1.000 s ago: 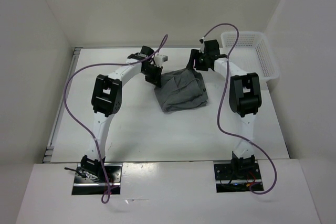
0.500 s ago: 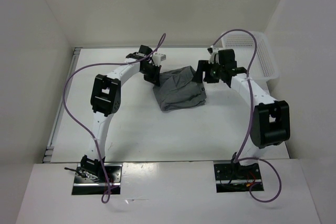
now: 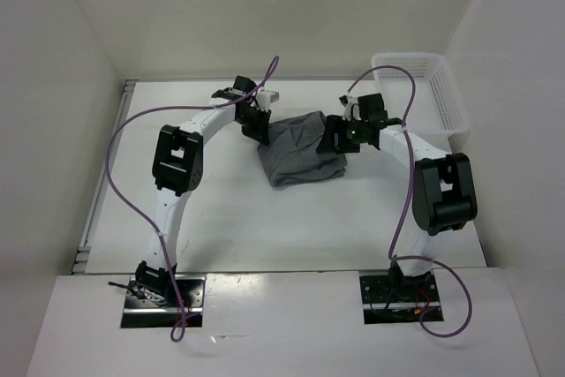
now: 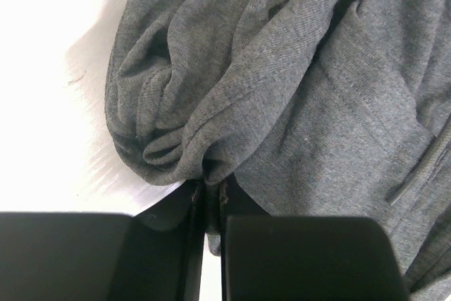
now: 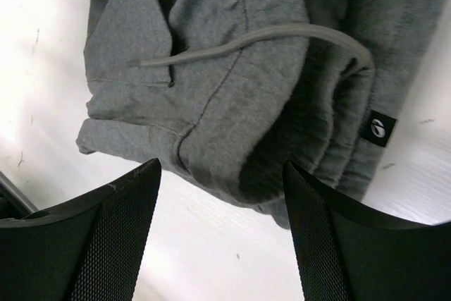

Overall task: Fold and stack the shorts
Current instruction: Fold the shorts

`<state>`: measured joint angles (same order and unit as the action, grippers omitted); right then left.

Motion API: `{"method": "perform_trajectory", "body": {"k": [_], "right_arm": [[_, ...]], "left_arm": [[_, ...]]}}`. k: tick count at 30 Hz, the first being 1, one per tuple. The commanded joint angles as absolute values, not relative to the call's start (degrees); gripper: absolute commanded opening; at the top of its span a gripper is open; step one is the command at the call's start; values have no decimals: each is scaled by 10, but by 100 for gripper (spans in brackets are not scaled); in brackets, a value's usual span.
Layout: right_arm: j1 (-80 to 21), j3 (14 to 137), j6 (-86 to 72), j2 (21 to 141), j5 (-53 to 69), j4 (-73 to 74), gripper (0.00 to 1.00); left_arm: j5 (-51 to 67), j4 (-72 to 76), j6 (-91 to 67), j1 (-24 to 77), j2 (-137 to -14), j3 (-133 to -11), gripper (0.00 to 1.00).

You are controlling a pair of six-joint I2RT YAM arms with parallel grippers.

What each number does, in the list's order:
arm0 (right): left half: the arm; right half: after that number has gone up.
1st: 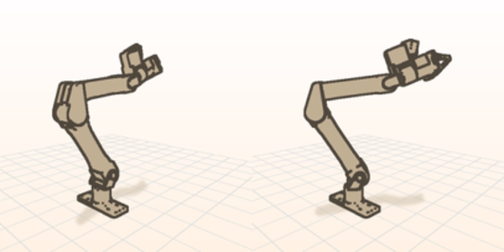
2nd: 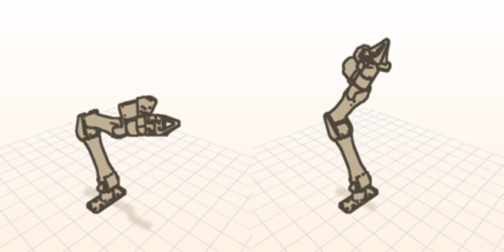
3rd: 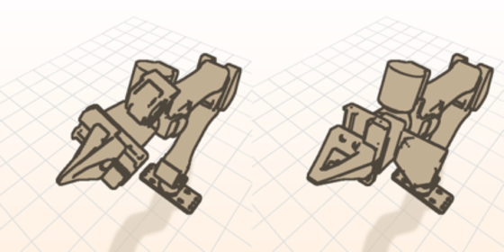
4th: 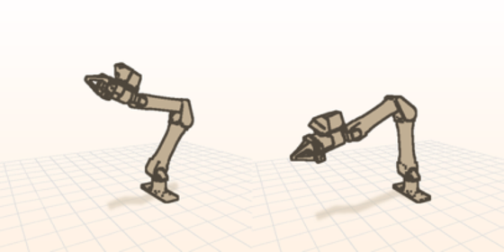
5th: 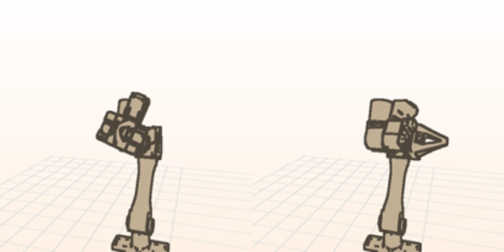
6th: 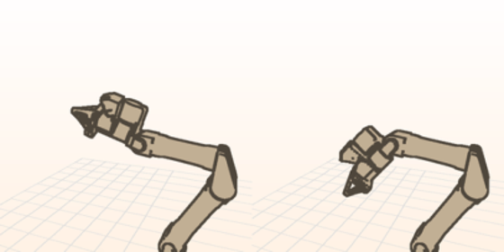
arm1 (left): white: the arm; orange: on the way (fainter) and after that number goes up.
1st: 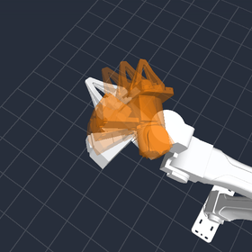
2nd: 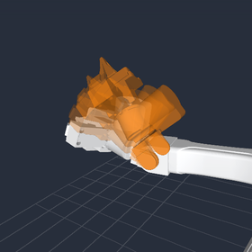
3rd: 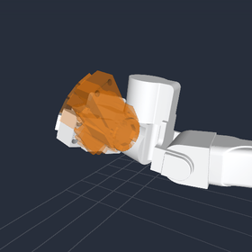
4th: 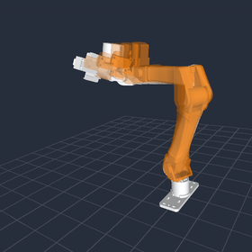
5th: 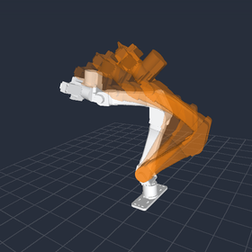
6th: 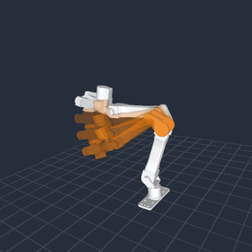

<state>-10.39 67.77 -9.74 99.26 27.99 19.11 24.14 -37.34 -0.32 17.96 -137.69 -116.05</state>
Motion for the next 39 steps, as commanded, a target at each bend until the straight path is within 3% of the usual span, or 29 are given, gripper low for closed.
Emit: {"method": "perform_trajectory", "body": {"k": [1,7,9,10,11,12,16,19,24,30,32,33,34,35,36,39], "right_arm": [[-118,697,-102,1005,314,155,75],[-123,708,-102,1034,308,149,75],[-123,715,-96,1040,285,149,55],[-123,715,-96,1040,277,149,38],[-123,722,-84,1040,271,162,7],[-123,729,-42,1040,271,173,0],[-123,730,185,984,332,293,0],[-131,640,241,913,320,294,0],[-166,562,190,924,306,280,0],[-152,562,128,947,311,257,0],[-135,570,121,955,303,257,1],[-128,570,114,961,288,257,6],[-127,576,114,961,280,263,19],[-120,581,124,967,273,283,62],[-120,595,156,967,273,299,71],[-96,658,202,967,295,384,81]], "left_arm": [[242,-370,0,176,-1348,-1176,13],[242,-375,0,176,-1354,-1176,14],[242,-375,0,176,-1354,-1176,14],[242,-375,0,176,-1354,-1176,14],[242,-375,0,176,-1354,-1176,13],[232,-375,0,176,-1354,-1176,9],[196,-375,0,176,-1354,-1176,0],[196,-375,0,176,-1354,-1176,0],[205,-381,0,176,-1354,-1176,0],[200,-381,0,176,-1354,-1176,0],[193,-381,0,176,-1359,-1176,0],[193,-381,0,176,-1359,-1176,0],[193,-386,0,176,-1359,-1181,0],[193,-386,0,176,-1359,-1181,0],[193,-386,0,176,-1359,-1181,2],[208,-386,0,176,-1359,-1181,11]]}}
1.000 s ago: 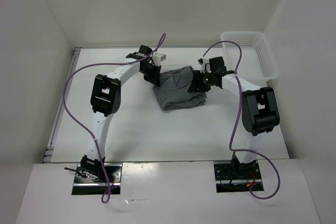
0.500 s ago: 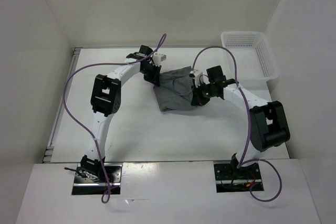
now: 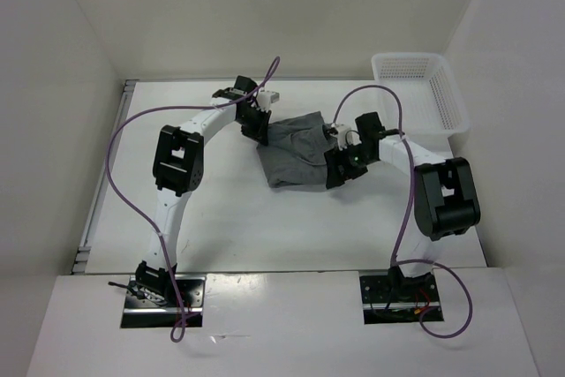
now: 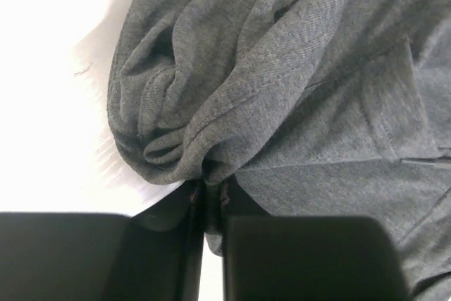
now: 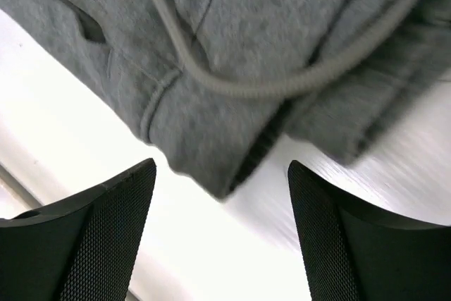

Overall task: Fold and stack the shorts
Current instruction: Fold the shorts

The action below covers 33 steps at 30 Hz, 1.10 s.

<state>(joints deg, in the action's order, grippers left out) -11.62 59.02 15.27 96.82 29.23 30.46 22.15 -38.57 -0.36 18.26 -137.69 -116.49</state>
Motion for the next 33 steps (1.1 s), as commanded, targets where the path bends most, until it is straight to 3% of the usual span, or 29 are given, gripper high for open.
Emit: {"method": "perform_trajectory", "body": {"k": [1,2,6,10,18,33], "right_arm": [[-85,680,210,967,314,399,81],[-76,704,210,967,322,409,81],[-78,796,163,961,335,370,81],[-93,822,68,992,360,309,81],[-88,845,-89,1098,331,242,83],[-83,928,-169,1194,359,197,83]], "left_arm": [[208,-391,0,176,-1359,-1181,16],[214,-391,0,176,-1359,-1186,30],[229,-402,0,176,-1332,-1192,59],[204,-402,0,176,-1300,-1197,70],[197,-373,0,182,-1294,-1228,71],[79,-373,0,218,-1381,-1268,71]]}}
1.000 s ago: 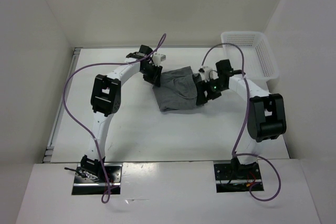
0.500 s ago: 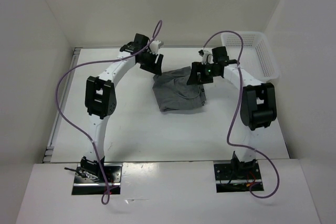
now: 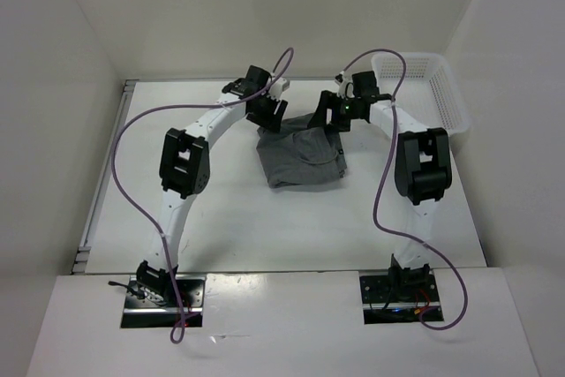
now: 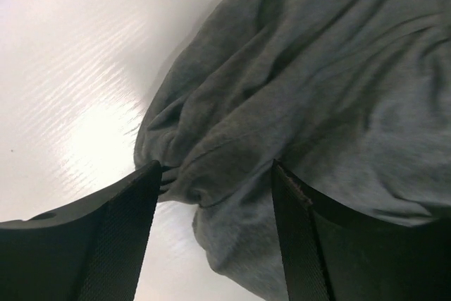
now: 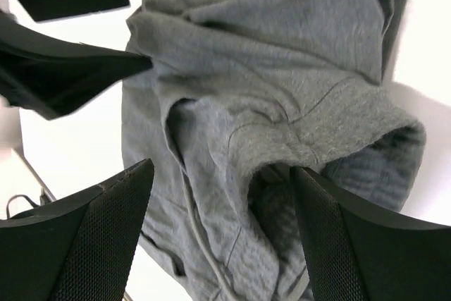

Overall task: Fold and stack the shorts
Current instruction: Fold the shorts

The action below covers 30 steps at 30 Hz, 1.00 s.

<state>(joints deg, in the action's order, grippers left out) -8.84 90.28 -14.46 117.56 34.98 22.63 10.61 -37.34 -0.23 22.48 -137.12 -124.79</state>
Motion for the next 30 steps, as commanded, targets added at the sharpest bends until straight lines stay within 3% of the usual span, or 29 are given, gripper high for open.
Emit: {"method": "perform_trajectory", "body": {"k": [1,3,6,9,10,13,14,18,19,21,24,30], "right_arm": [[-83,934,-169,1201,350,197,82],[-83,934,-169,1209,345,192,79],[-83,940,-174,1223,319,192,66],[-83,952,-174,1237,285,192,44],[-83,960,-179,1246,274,192,30],[-83,986,-179,1254,231,179,5],[-83,995,-174,1259,231,179,1],[-83,1030,-126,1259,315,179,0],[-83,1030,-120,1259,333,179,0],[-83,1036,-113,1259,352,179,0],[-77,1042,-106,1259,347,173,0],[-76,1079,-112,1284,269,149,0]], "left_arm": [[74,-378,0,218,-1386,-1268,70],[69,-378,0,218,-1386,-1263,69],[69,-378,0,212,-1369,-1258,69],[88,-378,0,206,-1361,-1258,69],[88,-378,0,206,-1354,-1258,69],[80,-383,0,206,-1367,-1245,67],[75,-383,0,206,-1375,-1245,66],[92,-389,0,200,-1401,-1245,51],[98,-382,0,200,-1401,-1245,37],[104,-375,0,195,-1401,-1245,18],[104,-370,0,187,-1401,-1245,0],[96,-351,0,157,-1369,-1198,0]]}}
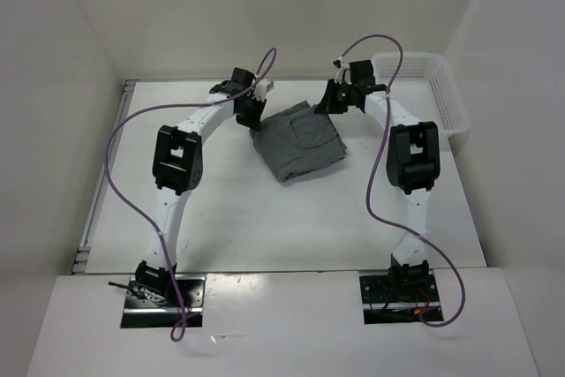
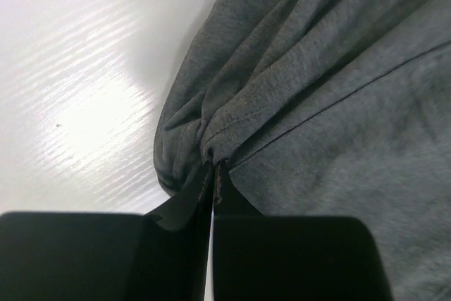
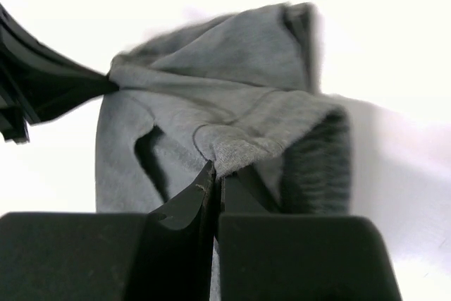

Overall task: Fold and stack the shorts
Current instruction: Fold the shorts

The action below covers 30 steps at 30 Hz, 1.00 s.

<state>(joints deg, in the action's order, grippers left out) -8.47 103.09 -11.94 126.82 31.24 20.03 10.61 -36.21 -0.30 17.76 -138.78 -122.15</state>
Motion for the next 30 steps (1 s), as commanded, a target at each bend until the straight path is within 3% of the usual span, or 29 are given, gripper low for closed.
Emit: {"method": "perform_trajectory", "body": {"k": [1,6,7,11,12,13,15,16,17,19,23,26,30], "right_arm": [[-76,1096,-118,1289,243,149,0],[-76,1125,-112,1310,211,149,2],[-76,1118,-112,1315,200,149,10],[-89,1109,-97,1325,158,144,61],[-89,1109,-91,1325,143,144,73],[-89,1115,-91,1325,125,144,84],[-89,1124,-67,1325,74,144,84],[-89,1124,-62,1306,62,151,85],[-89,1118,-56,1296,79,156,87],[-67,1076,-56,1255,143,181,91],[-60,958,-11,1184,314,218,97],[-60,874,-11,1160,301,205,99],[-60,873,18,1160,286,210,100]], "left_arm": [[96,-340,0,150,-1358,-1180,0],[89,-334,0,129,-1353,-1162,0],[110,-334,0,129,-1353,-1162,0],[127,-339,0,129,-1358,-1174,1],[127,-339,0,134,-1363,-1179,3],[120,-344,0,134,-1363,-1185,11],[120,-345,0,134,-1363,-1192,25],[120,-345,0,134,-1358,-1197,37],[120,-350,0,134,-1351,-1197,56],[120,-355,0,134,-1337,-1197,68],[132,-360,0,134,-1322,-1202,79],[137,-366,0,129,-1310,-1202,82],[156,-379,0,124,-1280,-1195,83]]}}
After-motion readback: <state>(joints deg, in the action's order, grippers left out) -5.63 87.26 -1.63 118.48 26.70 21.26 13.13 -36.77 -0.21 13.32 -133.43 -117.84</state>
